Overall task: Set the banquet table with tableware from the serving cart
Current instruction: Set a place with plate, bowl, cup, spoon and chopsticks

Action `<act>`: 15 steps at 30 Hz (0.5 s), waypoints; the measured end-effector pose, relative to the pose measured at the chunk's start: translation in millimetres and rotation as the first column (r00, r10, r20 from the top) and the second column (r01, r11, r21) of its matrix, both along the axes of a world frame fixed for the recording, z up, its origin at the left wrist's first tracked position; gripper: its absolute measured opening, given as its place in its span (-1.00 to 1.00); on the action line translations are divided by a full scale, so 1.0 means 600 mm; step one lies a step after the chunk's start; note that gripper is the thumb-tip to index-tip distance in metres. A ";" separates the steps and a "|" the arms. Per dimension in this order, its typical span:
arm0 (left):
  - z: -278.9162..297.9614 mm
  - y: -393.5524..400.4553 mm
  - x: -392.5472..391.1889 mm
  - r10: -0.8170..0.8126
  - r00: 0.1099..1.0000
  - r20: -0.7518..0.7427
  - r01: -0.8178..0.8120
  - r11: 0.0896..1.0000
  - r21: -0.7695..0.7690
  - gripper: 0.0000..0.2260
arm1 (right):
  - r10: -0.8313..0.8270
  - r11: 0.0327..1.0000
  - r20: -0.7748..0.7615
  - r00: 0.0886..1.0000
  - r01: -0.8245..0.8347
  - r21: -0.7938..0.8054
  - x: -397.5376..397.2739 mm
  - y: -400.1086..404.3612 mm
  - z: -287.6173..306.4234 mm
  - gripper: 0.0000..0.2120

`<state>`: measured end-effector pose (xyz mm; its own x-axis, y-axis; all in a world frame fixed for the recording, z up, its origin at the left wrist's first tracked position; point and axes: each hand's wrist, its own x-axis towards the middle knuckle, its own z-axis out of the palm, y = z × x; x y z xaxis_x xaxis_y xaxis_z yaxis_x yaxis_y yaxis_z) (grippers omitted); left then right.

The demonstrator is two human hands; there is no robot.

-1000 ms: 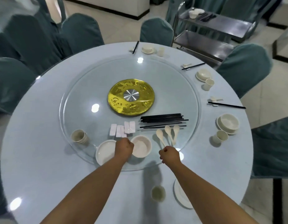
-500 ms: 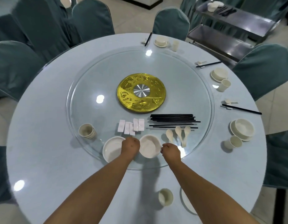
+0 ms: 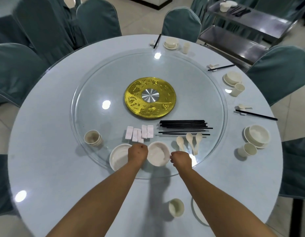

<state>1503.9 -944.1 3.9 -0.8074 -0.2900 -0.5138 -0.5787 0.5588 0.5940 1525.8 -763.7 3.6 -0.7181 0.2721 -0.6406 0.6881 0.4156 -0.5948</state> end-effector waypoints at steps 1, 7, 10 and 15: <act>0.001 0.001 0.000 -0.005 1.000 -0.005 0.005 1.000 0.000 -0.75 | -0.082 0.994 0.006 0.997 0.082 -0.065 0.001 0.001 -0.003 -0.79; 0.009 0.012 -0.002 -0.012 0.999 -0.032 0.013 1.000 0.026 -0.73 | -0.307 0.948 -0.018 0.952 0.304 -0.099 -0.003 -0.013 0.002 -0.82; 0.007 0.012 -0.002 0.012 0.999 -0.030 -0.011 1.000 0.029 -0.70 | -0.176 0.984 -0.027 0.984 0.176 0.015 0.003 -0.014 0.007 -0.73; -0.002 0.012 0.005 -0.012 0.999 0.039 0.010 0.999 0.045 -0.75 | -0.029 0.997 0.033 0.999 0.026 0.079 0.003 -0.007 -0.002 -0.67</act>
